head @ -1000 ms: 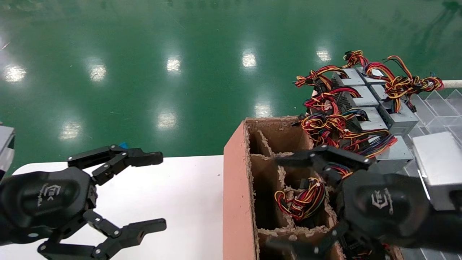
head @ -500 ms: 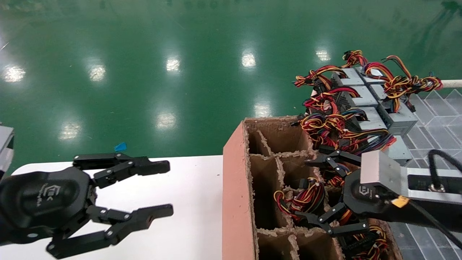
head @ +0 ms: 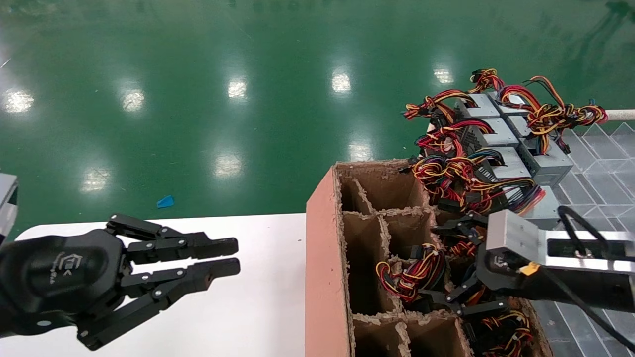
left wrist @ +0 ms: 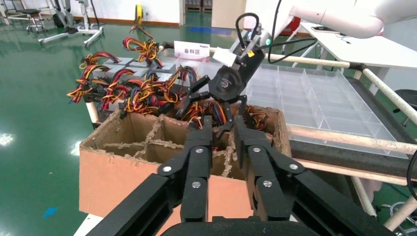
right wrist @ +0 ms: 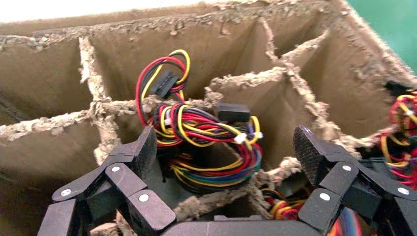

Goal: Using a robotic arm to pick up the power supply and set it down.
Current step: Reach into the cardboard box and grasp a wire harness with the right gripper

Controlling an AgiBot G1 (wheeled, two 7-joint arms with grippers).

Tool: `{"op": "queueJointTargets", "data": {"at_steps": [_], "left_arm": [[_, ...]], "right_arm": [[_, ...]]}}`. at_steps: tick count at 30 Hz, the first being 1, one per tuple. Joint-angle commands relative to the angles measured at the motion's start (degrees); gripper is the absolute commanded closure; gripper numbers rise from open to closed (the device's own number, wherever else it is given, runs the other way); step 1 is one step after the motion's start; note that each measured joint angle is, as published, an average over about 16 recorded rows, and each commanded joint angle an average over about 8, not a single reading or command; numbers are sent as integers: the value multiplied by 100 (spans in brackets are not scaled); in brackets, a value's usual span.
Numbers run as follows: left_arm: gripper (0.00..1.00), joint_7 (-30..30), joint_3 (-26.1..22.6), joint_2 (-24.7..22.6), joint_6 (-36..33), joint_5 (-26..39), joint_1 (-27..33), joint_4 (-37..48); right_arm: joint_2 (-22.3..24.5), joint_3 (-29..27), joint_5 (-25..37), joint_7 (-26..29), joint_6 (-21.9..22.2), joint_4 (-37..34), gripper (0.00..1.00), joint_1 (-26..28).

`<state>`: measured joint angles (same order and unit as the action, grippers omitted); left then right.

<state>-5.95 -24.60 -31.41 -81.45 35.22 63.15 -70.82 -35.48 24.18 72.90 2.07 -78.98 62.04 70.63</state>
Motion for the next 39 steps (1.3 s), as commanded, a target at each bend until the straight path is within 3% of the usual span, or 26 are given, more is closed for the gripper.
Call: {"op": "queueJointTargets", "data": {"at_steps": [1,13,39], "left_arm": [[100,0,0,0,0,0,0,0],[100,0,0,0,0,0,0,0],[100,0,0,0,0,0,0,0]], "right_arm": [[-43,45,53,-33,-52,-81,97,38],[-41,91,49,-167,-285,-326,100,116],[40,13,-59,-334,-326,-414,100,98]]}}
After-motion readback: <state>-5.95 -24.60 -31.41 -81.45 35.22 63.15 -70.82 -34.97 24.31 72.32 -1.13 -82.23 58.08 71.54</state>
